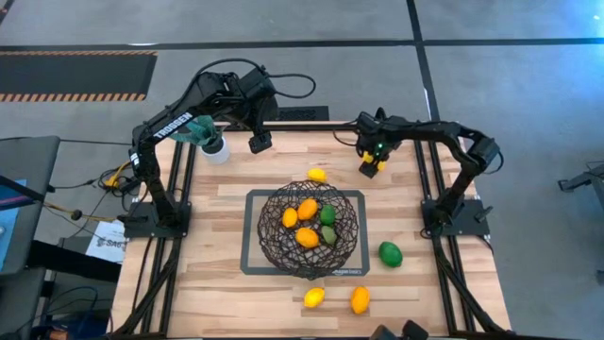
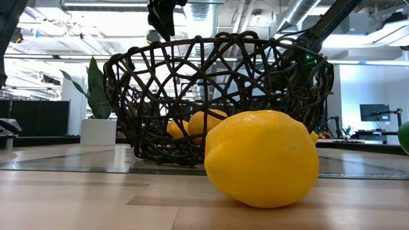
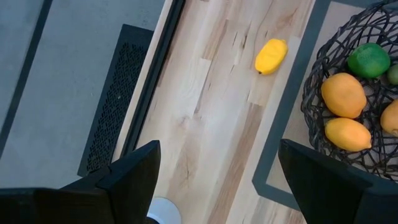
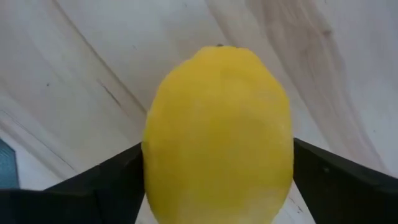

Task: Build produce basket
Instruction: Put the lemon into the basket

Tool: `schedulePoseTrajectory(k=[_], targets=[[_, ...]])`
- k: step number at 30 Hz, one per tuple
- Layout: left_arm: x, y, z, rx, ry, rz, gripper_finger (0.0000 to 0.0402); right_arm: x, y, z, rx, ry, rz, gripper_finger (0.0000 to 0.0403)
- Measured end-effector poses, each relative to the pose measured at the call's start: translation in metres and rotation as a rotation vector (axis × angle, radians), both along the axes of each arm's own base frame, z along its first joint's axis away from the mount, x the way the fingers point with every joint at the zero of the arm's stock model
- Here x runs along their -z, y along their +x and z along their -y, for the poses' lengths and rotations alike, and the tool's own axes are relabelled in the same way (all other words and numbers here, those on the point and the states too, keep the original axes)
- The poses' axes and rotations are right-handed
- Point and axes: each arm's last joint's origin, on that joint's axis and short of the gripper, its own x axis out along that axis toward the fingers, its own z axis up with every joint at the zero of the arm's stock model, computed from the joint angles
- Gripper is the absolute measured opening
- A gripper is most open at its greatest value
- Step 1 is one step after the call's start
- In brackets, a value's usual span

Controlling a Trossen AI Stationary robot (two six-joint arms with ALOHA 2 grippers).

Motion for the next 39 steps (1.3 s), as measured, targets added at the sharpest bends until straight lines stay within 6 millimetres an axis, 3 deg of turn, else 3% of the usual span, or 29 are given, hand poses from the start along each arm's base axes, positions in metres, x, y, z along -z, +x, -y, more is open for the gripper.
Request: schedulePoseTrajectory(k=[5, 12, 22, 31, 39], targets=[[0.0, 0.0, 0.0, 0.0, 0.0, 0.0, 0.0311, 0.0, -0.004, 0.005, -0.012, 0.036, 0.036, 0.0376], [0.0, 0.0, 0.0, 0.0, 0.0, 0.0, 0.0311, 0.005, -0.013, 0.008, 0.013, 0.075, 0.061, 0.0269], [0.0, 0.0, 0.0, 0.0, 0.0, 0.0, 0.0311, 0.0, -0.002, 0.005, -0.013, 0.048, 0.086, 0.0268], [0.0, 0.0, 0.0, 0.0, 0.0, 0.0, 0.0311, -0.066, 0.01, -0.011, -0.093, -0.067, 0.203, 0.0283], [0.0, 0.0, 0.0, 0.0, 0.0, 0.0, 0.0311, -0.113, 0.026, -0.077, -0.19, -0.101, 0.376, 0.0275]])
